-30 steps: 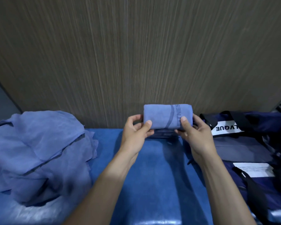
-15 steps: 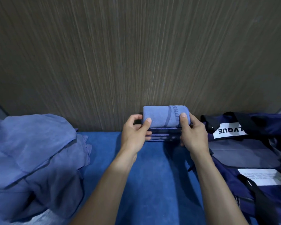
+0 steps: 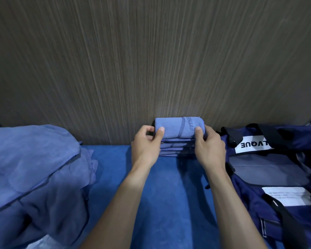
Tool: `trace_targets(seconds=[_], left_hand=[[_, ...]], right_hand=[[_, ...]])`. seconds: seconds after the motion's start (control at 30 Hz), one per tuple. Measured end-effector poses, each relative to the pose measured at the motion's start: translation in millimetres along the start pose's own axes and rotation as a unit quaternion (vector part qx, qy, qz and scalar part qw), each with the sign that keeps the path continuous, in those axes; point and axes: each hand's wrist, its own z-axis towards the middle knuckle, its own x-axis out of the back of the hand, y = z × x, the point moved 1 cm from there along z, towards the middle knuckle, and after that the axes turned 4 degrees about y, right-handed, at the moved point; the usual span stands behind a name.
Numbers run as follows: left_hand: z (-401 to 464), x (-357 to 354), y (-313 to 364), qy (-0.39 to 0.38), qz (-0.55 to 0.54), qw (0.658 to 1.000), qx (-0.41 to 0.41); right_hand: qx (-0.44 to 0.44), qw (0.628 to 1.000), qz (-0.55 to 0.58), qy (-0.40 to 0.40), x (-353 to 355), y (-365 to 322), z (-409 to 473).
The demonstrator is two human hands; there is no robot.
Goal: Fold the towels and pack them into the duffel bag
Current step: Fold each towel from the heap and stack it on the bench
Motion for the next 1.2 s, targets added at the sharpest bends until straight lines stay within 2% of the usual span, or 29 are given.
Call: trace_targets(seconds=[0.1, 0.17, 0.23, 0.27, 0.3, 0.37, 0.47, 0.57, 0.83, 1.03, 1.2], left_hand=[[-1.4, 0.7, 3.5, 0.010, 0.068, 0.997, -0.043], [-3.4, 2.8, 5.3, 0.051, 0.152, 0.976, -0.146], [-5.6, 3.1, 8.7, 0.056, 0.246, 0.920, -0.300], [-5.3, 0.8, 8.5, 0.032, 0.288, 0.886, -0.362], [-5.3, -2.3, 6.8, -0.002, 0.320, 0.859, -0.400], [-6.0, -6.5, 2.6, -0.049, 0.358, 0.838, -0.408], [-1.8, -6.6, -2.9, -0.082, 0.380, 0.840, -0.379], [3.2, -3.1, -6.4, -0.126, 0.391, 0.841, -0.352], [-0.9, 1.4, -9.4, -0.160, 0.320, 0.865, -0.353], [1.8, 13.8, -8.1, -0.147, 0.198, 0.927, -0.283], [7.6, 37.2, -9.0, -0.135, 0.169, 0.936, -0.277]], right_hand=[[0.004, 0.999, -0.038, 0.008, 1.2, -1.7, 0.0], [0.019, 0.997, -0.074, 0.028, 1.1, -3.8, -1.9], [0.054, 0.990, -0.106, 0.069, 1.2, -7.7, -4.5], [0.091, 0.984, -0.121, 0.097, 1.4, -9.1, -4.9], [0.139, 0.972, -0.139, 0.126, 1.1, -10.5, -5.2], [0.227, 0.948, -0.173, 0.137, -1.1, -13.2, -6.3], [0.312, 0.930, -0.194, 0.017, -12.5, -13.4, -11.2], [0.317, 0.920, -0.222, -0.067, -22.5, -5.8, -16.5], [0.269, 0.937, -0.212, -0.065, -31.4, 1.5, -21.6], [0.244, 0.945, -0.206, -0.078, -30.4, -0.1, -20.1], [0.258, 0.936, -0.230, -0.070, -25.1, -14.1, -20.7]])
